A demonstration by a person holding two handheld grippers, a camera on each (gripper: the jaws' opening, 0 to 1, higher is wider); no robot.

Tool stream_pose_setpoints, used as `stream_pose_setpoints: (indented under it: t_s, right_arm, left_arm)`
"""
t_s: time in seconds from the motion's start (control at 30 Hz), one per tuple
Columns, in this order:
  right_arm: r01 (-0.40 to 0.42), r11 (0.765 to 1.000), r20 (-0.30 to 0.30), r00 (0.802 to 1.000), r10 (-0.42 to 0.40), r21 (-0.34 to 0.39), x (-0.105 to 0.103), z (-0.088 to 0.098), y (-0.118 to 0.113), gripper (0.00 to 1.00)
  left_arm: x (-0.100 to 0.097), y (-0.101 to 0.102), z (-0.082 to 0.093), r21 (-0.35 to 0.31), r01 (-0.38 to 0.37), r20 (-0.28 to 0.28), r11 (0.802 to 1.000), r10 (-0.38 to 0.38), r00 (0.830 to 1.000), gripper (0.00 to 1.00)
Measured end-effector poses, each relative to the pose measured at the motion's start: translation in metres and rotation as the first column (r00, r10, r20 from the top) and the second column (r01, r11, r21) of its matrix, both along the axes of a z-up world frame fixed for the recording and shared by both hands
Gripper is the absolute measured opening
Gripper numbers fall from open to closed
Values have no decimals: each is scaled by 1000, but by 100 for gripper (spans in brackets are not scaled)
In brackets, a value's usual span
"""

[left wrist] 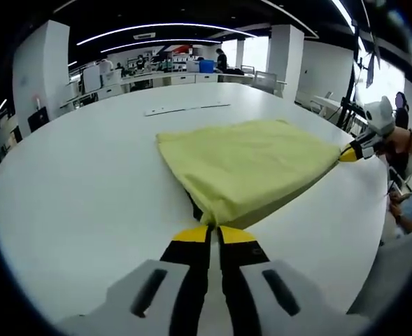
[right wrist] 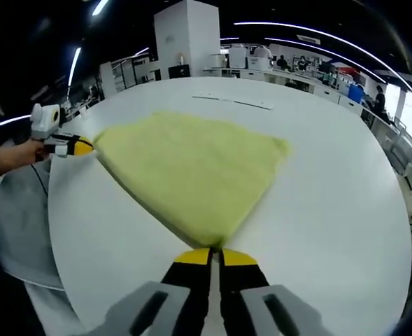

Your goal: Fold the garment on the visible template until the final outline fits inside the template.

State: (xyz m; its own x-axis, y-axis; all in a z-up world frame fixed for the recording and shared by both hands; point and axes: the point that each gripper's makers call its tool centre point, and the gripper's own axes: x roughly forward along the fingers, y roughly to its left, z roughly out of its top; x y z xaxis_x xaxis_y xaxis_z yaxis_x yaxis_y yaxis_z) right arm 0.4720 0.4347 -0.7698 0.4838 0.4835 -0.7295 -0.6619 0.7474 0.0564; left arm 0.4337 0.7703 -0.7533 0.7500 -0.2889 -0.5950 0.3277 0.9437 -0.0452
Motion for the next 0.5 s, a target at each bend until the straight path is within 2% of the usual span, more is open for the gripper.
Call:
stream_pose_setpoints:
  t_s: [0.2, 0.5]
  right_arm:
    - [5, 1000, -3, 1000, -5, 2, -1, 0, 0, 0]
    - [16, 1000, 0, 1000, -16, 10, 2, 1, 0, 0]
  left_arm:
    - [3, -1, -2, 45, 3, 5, 999, -3, 1000, 3]
    - [5, 3, -5, 37, -18, -1, 999, 18, 1000, 0]
